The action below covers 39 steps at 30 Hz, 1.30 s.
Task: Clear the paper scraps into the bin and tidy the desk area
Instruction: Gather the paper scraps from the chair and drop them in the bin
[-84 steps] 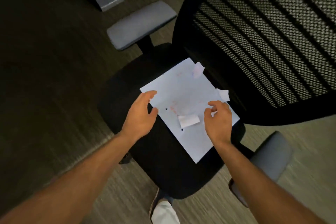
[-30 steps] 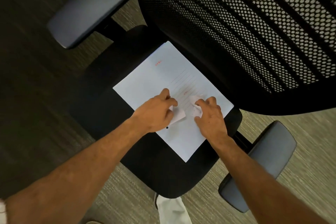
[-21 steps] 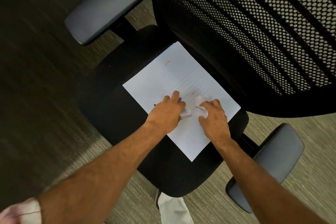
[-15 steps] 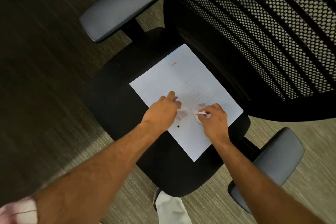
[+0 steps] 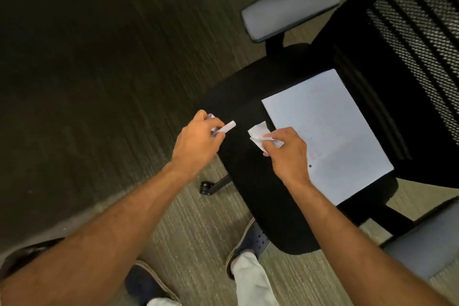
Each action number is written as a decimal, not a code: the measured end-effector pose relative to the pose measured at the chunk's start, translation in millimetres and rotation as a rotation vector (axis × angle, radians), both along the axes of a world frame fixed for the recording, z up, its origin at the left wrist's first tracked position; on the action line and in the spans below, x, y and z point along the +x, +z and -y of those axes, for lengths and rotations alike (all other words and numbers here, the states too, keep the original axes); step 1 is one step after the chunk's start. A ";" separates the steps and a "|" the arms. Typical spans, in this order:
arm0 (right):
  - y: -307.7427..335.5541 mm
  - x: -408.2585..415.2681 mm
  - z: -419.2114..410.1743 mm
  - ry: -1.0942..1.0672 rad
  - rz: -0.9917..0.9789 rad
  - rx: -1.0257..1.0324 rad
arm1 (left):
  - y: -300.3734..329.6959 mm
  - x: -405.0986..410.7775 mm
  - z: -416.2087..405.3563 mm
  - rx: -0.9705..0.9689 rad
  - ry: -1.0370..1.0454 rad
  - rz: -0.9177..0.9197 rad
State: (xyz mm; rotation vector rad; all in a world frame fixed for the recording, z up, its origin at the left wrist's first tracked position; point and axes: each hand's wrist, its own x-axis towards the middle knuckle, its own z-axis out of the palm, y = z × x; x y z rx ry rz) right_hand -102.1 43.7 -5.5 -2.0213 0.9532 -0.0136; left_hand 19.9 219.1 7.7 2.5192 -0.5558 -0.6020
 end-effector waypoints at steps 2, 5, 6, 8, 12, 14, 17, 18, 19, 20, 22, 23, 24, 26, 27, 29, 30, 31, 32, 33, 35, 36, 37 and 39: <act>2.5 12.5 -39.9 0.057 0.052 0.042 | 3.3 2.2 -42.9 0.001 0.040 0.003; 4.9 30.0 -100.5 0.146 0.103 0.059 | 8.3 4.6 -109.6 0.010 0.111 -0.002; 5.4 35.9 -122.0 0.177 0.104 0.080 | 9.8 4.8 -133.5 0.012 0.136 -0.005; 6.0 46.4 -166.8 0.247 0.088 0.116 | 11.7 3.7 -183.6 0.017 0.194 -0.010; -0.7 59.8 -268.6 0.332 0.098 0.133 | 6.6 -8.5 -291.9 0.050 0.304 -0.039; -9.0 61.7 -325.5 0.379 0.073 0.167 | -0.8 -19.5 -345.8 0.088 0.356 -0.070; -34.9 54.8 -409.2 0.471 0.005 0.229 | -18.2 -42.4 -423.0 0.127 0.436 -0.109; -45.4 50.5 -435.7 0.495 -0.022 0.249 | -25.5 -51.5 -447.8 0.135 0.467 -0.123; -55.3 45.3 -461.4 0.520 -0.054 0.267 | -32.8 -61.4 -472.1 0.145 0.501 -0.141; -66.3 38.9 -485.7 0.545 -0.086 0.278 | -40.5 -71.9 -496.5 0.155 0.536 -0.162; -84.9 24.7 -527.1 0.579 -0.149 0.299 | -56.4 -93.0 -540.8 0.177 0.593 -0.199; -92.7 17.1 -545.1 0.593 -0.176 0.312 | -64.7 -103.8 -561.3 0.189 0.617 -0.220; -100.0 9.2 -560.7 0.609 -0.205 0.324 | -72.9 -114.7 -580.2 0.200 0.639 -0.242; -111.6 -5.6 -587.1 0.649 -0.273 0.341 | -88.1 -134.8 -612.1 0.215 0.669 -0.275; -116.8 -12.0 -597.9 0.669 -0.304 0.349 | -94.8 -143.2 -625.1 0.220 0.680 -0.289; -126.3 -21.5 -615.9 0.702 -0.339 0.359 | -107.3 -156.1 -644.9 0.216 0.697 -0.310; -131.5 -25.0 -623.5 0.718 -0.354 0.356 | -113.6 -161.1 -652.5 0.217 0.705 -0.322; -135.9 -27.4 -629.9 0.739 -0.366 0.350 | -119.7 -165.3 -658.4 0.227 0.712 -0.339; -140.5 -30.1 -635.7 0.758 -0.383 0.344 | -126.2 -169.2 -663.4 0.244 0.721 -0.357; -146.0 -32.6 -640.5 0.771 -0.398 0.344 | -132.3 -172.7 -667.1 0.260 0.734 -0.372; -159.3 -35.4 -648.1 0.787 -0.452 0.375 | -144.9 -178.8 -671.0 0.264 0.761 -0.395; -167.5 -37.5 -649.9 0.798 -0.488 0.405 | -150.4 -181.3 -671.6 0.263 0.772 -0.410; -173.3 -39.1 -650.1 0.812 -0.528 0.438 | -154.9 -183.2 -671.5 0.266 0.778 -0.425; -183.1 -41.7 -646.9 0.828 -0.565 0.495 | -161.5 -187.0 -669.5 0.271 0.785 -0.441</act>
